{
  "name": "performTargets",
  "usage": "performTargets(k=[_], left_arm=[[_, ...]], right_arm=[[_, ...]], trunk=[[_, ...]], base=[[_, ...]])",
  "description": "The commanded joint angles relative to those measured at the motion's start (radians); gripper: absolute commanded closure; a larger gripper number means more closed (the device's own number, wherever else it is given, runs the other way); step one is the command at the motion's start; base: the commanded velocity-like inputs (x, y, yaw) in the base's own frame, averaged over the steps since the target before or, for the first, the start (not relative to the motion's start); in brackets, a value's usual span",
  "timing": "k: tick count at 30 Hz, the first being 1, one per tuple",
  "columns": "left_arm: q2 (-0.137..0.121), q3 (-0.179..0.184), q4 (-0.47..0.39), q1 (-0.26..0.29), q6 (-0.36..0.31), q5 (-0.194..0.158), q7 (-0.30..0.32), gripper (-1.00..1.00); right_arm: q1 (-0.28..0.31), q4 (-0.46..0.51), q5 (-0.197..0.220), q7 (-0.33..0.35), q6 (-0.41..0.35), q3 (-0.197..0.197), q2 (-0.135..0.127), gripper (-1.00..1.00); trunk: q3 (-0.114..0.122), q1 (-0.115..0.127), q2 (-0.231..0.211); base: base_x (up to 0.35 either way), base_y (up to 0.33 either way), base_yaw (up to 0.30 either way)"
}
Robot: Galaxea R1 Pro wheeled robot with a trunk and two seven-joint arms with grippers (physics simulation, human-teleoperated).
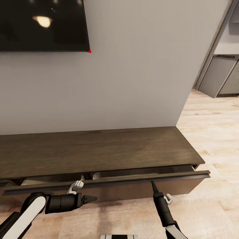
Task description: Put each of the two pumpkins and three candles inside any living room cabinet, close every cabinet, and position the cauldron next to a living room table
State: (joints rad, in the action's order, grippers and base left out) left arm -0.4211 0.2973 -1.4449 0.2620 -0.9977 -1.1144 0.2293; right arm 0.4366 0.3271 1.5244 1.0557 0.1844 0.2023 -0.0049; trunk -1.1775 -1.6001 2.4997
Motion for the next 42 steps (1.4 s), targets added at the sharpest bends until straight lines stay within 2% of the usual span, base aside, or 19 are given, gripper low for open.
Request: performTargets(k=[1,42], left_arm=[[-0.001,0.0,0.0,0.0,-0.001,0.008,0.009,-1.0],[0.0,0.002,-0.001,0.0,0.0,0.008,0.009,-1.0]], right_arm=[[0.001,-0.002,0.021,0.006,-0.002,-0.018,-0.004,1.0],[0.001,-0.002,0.022,0.01,0.0,-0.018,-0.006,1.0]], trunk=[[-0.001,0.0,0.0],[-0.001,0.0,0.0]], base=[[0.0,0.0,0.0],[-0.101,0.0,0.0]])
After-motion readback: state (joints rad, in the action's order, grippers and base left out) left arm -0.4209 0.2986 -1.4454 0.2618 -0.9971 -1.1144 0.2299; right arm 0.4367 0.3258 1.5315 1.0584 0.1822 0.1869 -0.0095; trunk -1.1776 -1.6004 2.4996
